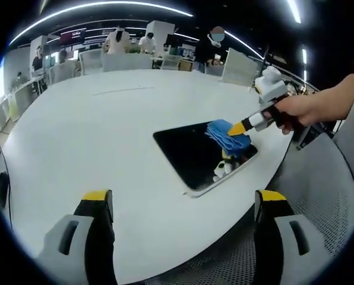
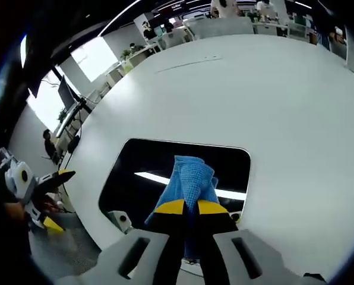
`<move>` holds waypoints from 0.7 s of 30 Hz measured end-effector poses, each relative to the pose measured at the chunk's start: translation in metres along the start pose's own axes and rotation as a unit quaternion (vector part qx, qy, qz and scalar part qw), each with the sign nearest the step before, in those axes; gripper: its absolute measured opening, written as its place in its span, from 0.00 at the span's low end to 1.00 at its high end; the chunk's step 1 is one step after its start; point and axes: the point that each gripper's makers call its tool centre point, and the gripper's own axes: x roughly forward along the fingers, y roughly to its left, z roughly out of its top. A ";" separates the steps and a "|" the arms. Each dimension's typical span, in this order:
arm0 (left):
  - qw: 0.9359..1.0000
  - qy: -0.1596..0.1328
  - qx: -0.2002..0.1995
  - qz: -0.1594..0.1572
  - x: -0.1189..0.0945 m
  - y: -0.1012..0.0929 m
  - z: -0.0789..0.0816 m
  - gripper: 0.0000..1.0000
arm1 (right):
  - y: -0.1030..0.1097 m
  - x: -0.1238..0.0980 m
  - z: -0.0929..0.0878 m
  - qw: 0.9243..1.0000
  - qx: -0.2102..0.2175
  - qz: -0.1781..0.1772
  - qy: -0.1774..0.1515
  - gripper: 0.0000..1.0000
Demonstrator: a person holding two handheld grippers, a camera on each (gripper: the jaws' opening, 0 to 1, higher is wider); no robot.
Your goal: Wipe the mirror surface with the cleaning cloth until all visible marks leave the cleaned area.
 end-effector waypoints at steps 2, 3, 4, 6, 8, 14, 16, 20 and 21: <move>1.000 0.000 0.000 0.000 0.000 0.000 0.000 0.99 | -0.002 -0.001 0.000 1.000 0.001 -0.001 -0.001 0.00; 1.000 0.000 0.000 0.000 0.000 0.000 0.000 0.99 | -0.002 -0.001 -0.001 1.000 0.001 -0.001 -0.002 0.00; 1.000 0.000 0.000 0.001 0.000 0.000 0.000 0.99 | -0.003 -0.002 -0.001 1.000 0.000 -0.002 -0.002 0.00; 1.000 0.000 0.000 0.002 0.000 0.000 0.000 0.99 | -0.005 -0.003 -0.001 1.000 0.002 -0.003 -0.003 0.00; 1.000 0.000 0.000 0.003 0.000 0.001 0.000 0.98 | -0.007 -0.004 -0.002 1.000 0.004 -0.004 -0.004 0.00; 1.000 0.001 0.000 0.005 0.000 0.001 0.000 0.98 | -0.016 -0.008 -0.003 1.000 0.015 -0.008 -0.005 0.00; 1.000 0.001 -0.001 0.005 0.000 0.001 0.000 0.98 | -0.020 -0.009 -0.003 1.000 0.020 -0.009 -0.005 0.00; 1.000 0.001 -0.001 0.006 0.000 0.002 0.000 0.98 | -0.022 -0.011 -0.004 1.000 0.022 -0.009 -0.003 0.00; 1.000 0.000 0.000 0.006 0.000 0.002 0.000 0.98 | -0.022 -0.011 -0.004 1.000 0.022 -0.009 -0.003 0.00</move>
